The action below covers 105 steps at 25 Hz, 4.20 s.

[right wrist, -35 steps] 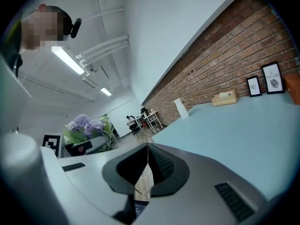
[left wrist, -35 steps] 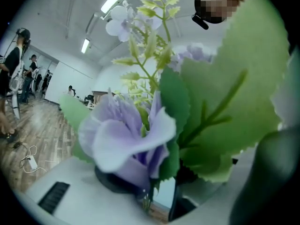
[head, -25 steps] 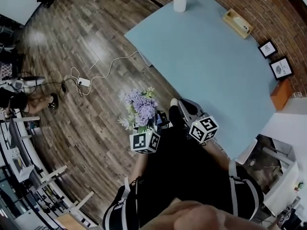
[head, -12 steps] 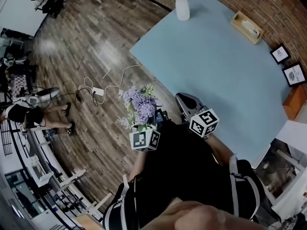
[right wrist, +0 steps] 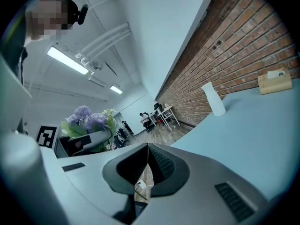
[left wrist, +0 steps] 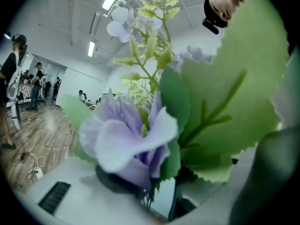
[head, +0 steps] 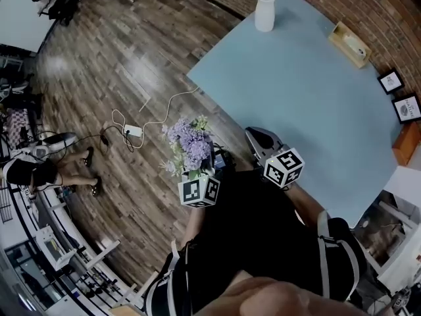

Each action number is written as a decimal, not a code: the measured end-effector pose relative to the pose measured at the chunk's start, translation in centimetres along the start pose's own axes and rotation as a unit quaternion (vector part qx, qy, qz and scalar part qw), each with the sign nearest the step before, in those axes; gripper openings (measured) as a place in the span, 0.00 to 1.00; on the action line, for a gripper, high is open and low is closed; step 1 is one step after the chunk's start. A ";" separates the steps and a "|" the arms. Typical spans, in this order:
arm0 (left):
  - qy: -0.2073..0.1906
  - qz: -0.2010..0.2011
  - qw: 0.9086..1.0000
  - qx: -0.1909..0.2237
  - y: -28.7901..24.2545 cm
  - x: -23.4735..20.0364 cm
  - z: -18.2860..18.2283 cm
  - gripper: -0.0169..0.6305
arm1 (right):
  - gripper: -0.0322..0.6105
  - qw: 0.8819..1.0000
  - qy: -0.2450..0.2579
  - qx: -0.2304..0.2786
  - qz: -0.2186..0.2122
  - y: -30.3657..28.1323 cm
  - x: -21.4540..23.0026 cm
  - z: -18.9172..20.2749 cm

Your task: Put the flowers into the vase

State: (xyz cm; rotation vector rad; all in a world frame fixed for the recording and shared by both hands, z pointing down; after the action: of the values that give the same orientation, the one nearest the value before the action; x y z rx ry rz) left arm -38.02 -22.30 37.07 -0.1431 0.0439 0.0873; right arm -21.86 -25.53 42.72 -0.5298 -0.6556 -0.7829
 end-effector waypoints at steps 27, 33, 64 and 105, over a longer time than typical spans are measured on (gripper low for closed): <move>0.002 0.068 0.998 -0.012 -13.1 -24.8 -2.9 0.35 | 0.08 0.996 -0.052 0.025 0.069 -28.0 -6.3 -0.4; -0.037 0.102 0.994 -0.015 -20.2 -24.3 -5.3 0.35 | 0.08 0.995 -0.055 0.064 0.060 -31.4 -3.5 -6.7; -0.059 0.532 0.842 -0.069 -50.6 -13.0 -7.2 0.35 | 0.08 0.834 -0.168 0.321 0.416 -31.4 9.0 -18.4; -0.063 0.600 0.775 0.192 -55.3 12.0 -25.5 0.35 | 0.08 0.763 -0.241 0.423 0.426 -18.5 16.3 -14.4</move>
State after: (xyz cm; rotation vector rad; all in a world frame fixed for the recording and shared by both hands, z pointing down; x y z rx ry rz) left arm -22.04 -79.46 18.97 0.3298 0.0126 1.3742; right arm -22.71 -53.63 47.93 -0.1206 -1.0365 0.5655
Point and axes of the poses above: the fingertips, and each gripper's own axes: y backward along the fingers, x to its right, z out of its underside, the point moved 3 cm from there along y, backward along the fingers, and after that the axes turned 14 degrees about -y, right-handed, at the moved point
